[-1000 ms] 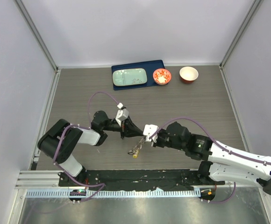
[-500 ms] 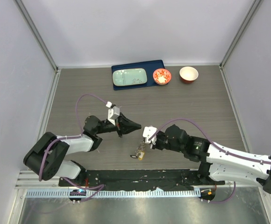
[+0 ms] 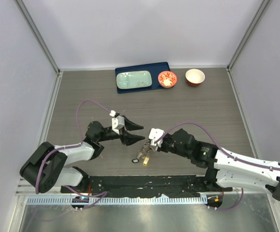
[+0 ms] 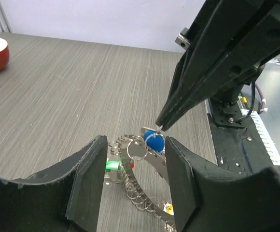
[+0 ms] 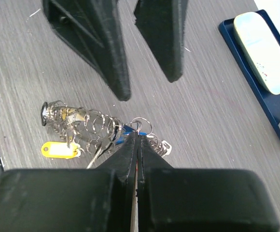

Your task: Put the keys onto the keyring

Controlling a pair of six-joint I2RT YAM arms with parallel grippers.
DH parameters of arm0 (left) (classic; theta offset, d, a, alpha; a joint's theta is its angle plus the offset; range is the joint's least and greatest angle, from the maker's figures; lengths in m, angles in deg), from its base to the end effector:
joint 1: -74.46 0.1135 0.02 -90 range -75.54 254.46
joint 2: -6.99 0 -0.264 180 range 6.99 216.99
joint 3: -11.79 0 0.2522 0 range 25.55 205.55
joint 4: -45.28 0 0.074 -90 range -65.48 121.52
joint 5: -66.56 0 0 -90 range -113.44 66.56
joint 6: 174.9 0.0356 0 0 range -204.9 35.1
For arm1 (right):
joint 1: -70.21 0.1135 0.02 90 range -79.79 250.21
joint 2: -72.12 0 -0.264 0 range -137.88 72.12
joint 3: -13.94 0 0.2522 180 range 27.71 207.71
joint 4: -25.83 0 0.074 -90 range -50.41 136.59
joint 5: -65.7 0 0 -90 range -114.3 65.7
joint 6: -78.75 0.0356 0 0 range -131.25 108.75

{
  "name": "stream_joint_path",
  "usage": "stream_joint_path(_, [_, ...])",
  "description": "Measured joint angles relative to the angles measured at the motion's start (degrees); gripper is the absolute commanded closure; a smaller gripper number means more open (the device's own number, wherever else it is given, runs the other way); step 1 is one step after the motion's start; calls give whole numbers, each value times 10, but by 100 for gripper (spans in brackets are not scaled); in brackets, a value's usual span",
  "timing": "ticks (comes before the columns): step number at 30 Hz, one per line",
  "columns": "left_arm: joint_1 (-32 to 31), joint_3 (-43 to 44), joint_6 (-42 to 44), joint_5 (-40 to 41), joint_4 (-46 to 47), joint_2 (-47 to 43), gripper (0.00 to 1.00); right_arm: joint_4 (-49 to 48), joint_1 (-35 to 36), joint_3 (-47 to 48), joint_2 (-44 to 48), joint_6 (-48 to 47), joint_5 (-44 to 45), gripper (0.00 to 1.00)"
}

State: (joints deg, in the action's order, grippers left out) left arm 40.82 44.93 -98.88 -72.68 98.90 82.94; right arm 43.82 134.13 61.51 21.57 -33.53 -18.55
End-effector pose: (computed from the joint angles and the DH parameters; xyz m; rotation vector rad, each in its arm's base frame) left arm 0.1819 -0.1534 0.2165 0.9897 1.2301 -1.2531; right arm 0.0939 0.1837 0.2651 -1.2853 1.4722 0.3857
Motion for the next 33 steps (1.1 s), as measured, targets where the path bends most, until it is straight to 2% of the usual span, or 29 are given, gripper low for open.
stream_joint_path(15, [0, -39, 129, 56, -116, -72, 34, -36, 0, 34, -57, -62, 15, 99])
stream_joint_path(26, [0, -41, 143, 56, -124, -76, 31, -47, 0, 64, -89, -96, 9, 99])
stream_joint_path(29, [0, -61, 140, 99, -124, -121, 25, -62, -7, 80, -126, -104, 16, 99])
stream_joint_path(32, [-1, -79, 126, 176, -142, -183, 12, -81, -29, 103, -172, -105, 11, 99])
stream_joint_path(33, [-1, -81, 117, 206, -158, -210, 2, -90, -43, 112, -190, -104, 5, 99])
